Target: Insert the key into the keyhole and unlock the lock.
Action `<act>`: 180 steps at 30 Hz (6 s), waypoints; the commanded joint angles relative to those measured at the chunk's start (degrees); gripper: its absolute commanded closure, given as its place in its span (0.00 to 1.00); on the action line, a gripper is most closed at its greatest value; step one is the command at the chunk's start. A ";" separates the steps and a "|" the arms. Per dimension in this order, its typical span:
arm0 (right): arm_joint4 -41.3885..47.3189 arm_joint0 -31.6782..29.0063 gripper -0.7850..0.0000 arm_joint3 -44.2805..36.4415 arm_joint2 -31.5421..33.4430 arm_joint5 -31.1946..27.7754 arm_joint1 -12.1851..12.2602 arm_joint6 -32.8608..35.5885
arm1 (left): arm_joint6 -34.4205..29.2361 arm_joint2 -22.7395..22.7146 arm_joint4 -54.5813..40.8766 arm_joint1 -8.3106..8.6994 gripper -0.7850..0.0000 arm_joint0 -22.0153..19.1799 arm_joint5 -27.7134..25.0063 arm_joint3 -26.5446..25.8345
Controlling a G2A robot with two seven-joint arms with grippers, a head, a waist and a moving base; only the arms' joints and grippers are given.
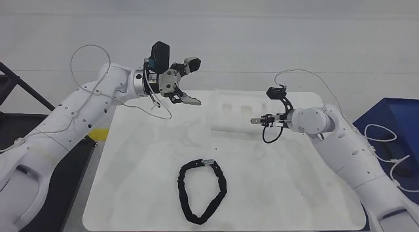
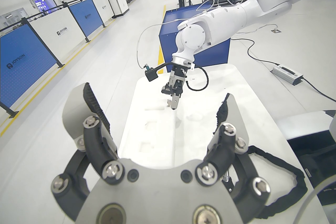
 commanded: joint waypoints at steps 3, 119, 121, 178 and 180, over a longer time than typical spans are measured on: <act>0.03 0.10 0.00 0.18 -0.06 0.06 -0.04 0.05 | 0.00 0.00 0.00 0.00 0.00 0.00 0.00 0.00; 25.98 -24.69 1.00 -32.81 38.85 -4.90 1.66 5.11 | 0.00 0.00 0.00 0.00 0.00 0.00 0.00 0.00; 25.98 -24.69 1.00 -32.81 38.85 -4.90 1.66 5.11 | 0.00 0.00 0.00 0.00 0.00 0.00 0.00 0.00; 25.98 -24.69 1.00 -32.81 38.85 -4.90 1.66 5.11 | -3.39 3.82 29.18 -9.07 0.00 18.10 3.33 10.95; 25.98 -24.69 1.00 -32.81 38.85 -4.90 1.66 5.11 | -3.39 3.82 29.18 -9.07 0.00 18.10 3.33 10.95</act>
